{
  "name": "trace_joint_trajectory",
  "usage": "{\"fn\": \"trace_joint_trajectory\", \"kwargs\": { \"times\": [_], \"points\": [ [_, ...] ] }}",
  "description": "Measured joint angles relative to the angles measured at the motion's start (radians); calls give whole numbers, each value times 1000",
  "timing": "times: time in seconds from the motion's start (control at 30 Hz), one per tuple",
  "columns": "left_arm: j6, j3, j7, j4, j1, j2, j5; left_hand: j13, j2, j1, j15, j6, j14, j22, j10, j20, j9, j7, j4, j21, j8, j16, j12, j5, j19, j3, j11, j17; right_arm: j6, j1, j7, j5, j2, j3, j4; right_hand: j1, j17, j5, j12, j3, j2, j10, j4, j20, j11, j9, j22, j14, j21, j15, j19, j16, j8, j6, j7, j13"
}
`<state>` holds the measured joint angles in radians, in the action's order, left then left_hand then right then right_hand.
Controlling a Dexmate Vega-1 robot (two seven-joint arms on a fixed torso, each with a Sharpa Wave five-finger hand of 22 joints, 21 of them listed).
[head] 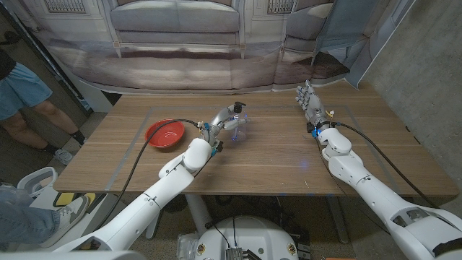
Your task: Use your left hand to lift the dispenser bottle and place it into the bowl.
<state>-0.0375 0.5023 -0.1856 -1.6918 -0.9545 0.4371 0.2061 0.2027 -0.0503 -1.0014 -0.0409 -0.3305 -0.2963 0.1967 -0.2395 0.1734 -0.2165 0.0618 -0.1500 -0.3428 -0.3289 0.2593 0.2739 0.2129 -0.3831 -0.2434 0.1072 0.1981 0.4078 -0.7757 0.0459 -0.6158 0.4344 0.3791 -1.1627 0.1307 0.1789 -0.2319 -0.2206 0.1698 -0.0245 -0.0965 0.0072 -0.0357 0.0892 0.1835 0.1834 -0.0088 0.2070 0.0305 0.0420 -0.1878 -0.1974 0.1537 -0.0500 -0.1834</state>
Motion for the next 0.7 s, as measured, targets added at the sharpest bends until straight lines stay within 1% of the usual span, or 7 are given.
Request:
{"fn": "trace_joint_trajectory", "kwargs": {
  "times": [0.13,0.23,0.33,0.43,0.47,0.6,0.7],
  "points": [
    [-5,-2,-2,-2,0,-3,-2,5,-10,-21,0,-30,-54,1,-31,-15,-5,-3,0,-25,-14,13,0,-15,-58,-14,6,7,-1,2,0,1,0,1,0,0,0,0,0,0,0,0,0,5,0,0,0,0,0,0,6,0,0,0,0,0],
    [-7,-4,-4,-3,0,-6,-4,7,-7,-30,1,-51,-87,1,-48,-33,-9,1,1,-35,-24,22,0,-19,-81,-24,20,13,-3,4,1,1,0,1,0,0,0,0,0,0,0,0,0,5,0,0,0,0,0,0,6,0,0,0,0,0],
    [-9,-5,-7,-4,-2,-8,-5,9,-6,-30,-4,-67,-103,1,-60,-38,-11,10,2,-38,-32,27,2,-24,-86,-24,32,18,-4,5,1,2,0,2,0,0,0,0,0,0,0,0,0,5,0,0,0,0,0,0,5,0,0,0,0,0],
    [-13,-7,-13,-6,-4,-12,-6,14,-4,-33,-5,-81,-113,1,-71,-38,-14,10,4,-41,-37,27,4,-24,-86,-26,33,20,-6,6,2,2,2,2,0,0,0,0,0,0,0,0,0,5,0,0,0,0,0,0,5,0,0,0,0,0],
    [-14,-8,-14,-7,-5,-12,-6,14,-4,-33,-5,-82,-113,1,-75,-42,-14,11,5,-42,-41,27,4,-24,-90,-28,36,23,-6,6,2,2,2,2,0,0,0,0,0,0,0,0,0,5,0,0,0,0,0,0,5,0,0,0,0,0],
    [-18,-11,-21,-10,-9,-16,-7,19,-4,-32,0,-87,-118,6,-76,-38,-16,15,5,-42,-42,27,4,-24,-97,-28,38,23,-8,6,2,2,5,2,-4,0,0,0,0,0,0,0,0,5,0,0,0,0,0,0,5,0,0,0,0,0],
    [-19,-13,-27,-13,-12,-17,-9,19,-4,-32,0,-90,-118,6,-76,-43,-19,15,6,-42,-43,27,4,-24,-102,-34,38,27,-8,5,3,2,8,1,-9,0,0,0,0,-3,0,0,-3,5,0,0,0,0,0,0,5,0,0,0,0,0]
  ]
}}
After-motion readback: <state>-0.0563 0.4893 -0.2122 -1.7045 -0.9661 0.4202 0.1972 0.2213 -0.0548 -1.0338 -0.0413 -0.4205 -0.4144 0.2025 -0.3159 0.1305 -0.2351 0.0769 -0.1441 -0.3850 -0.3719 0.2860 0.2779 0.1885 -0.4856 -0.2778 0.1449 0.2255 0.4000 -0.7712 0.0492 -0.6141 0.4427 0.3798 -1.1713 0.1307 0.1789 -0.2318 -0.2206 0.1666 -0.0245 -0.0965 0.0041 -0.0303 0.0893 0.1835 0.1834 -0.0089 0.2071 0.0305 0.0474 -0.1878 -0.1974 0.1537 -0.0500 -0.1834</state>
